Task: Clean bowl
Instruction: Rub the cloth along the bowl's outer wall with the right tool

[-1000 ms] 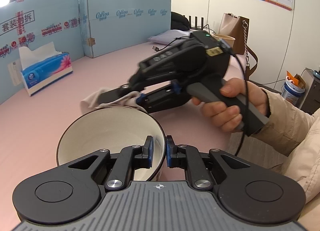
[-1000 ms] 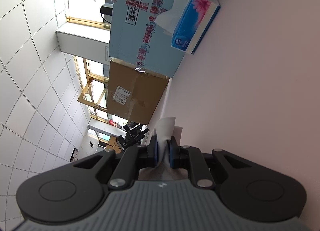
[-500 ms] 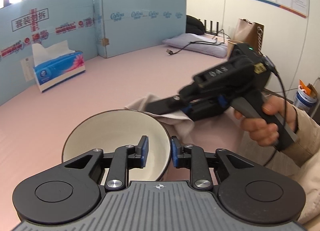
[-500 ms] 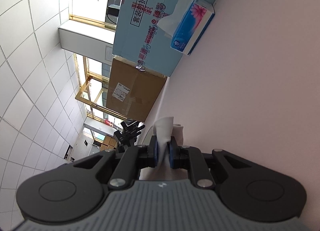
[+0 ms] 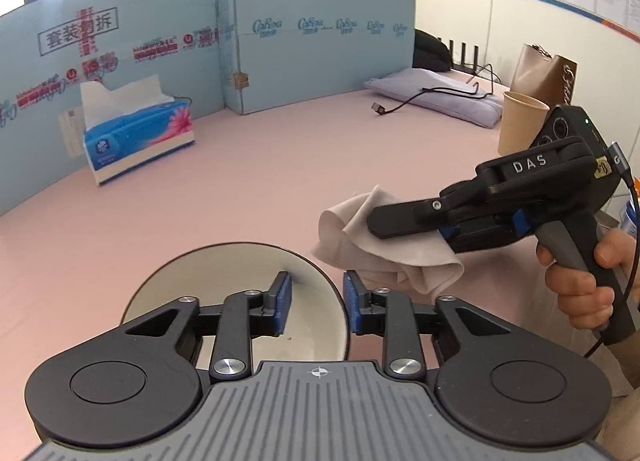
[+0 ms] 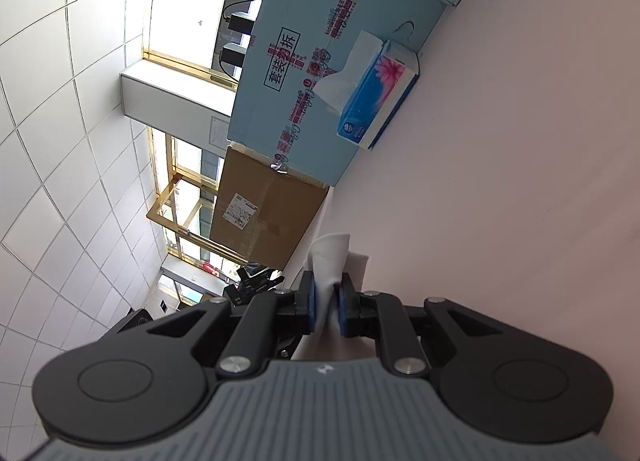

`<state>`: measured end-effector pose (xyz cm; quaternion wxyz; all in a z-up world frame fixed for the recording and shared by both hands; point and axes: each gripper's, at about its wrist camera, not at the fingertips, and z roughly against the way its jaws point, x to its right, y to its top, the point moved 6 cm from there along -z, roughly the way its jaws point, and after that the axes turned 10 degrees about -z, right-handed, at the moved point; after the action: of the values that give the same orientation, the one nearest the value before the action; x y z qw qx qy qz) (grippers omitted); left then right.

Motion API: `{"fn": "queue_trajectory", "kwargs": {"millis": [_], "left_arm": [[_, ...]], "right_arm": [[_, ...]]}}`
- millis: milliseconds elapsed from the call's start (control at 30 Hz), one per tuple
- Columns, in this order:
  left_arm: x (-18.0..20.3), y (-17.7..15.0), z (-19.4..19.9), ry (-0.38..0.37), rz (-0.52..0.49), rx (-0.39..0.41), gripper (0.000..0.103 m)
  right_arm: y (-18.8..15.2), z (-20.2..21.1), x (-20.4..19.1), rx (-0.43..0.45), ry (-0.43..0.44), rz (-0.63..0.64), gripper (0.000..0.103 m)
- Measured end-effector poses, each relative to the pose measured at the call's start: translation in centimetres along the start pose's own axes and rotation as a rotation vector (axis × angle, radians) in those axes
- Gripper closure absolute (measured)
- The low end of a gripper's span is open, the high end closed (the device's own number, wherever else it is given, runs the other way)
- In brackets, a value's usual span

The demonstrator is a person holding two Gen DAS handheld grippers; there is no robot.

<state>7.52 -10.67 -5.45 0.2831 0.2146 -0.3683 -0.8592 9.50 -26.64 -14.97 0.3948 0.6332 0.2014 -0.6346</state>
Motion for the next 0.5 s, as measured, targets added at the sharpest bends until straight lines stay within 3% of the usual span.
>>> {"fn": "queue_trajectory", "kwargs": {"millis": [300,500], "left_arm": [[0.7,-1.1,1.7,-0.047,-0.094,-0.018,0.092],[0.7,-2.5,3.3,-0.102,-0.135,0.003,0.091]], "right_arm": [[-0.3,-0.4,-0.1,0.004,-0.009,0.007,0.088],[-1.3,-1.5,-0.1,-0.027,0.029,-0.030,0.088]]}}
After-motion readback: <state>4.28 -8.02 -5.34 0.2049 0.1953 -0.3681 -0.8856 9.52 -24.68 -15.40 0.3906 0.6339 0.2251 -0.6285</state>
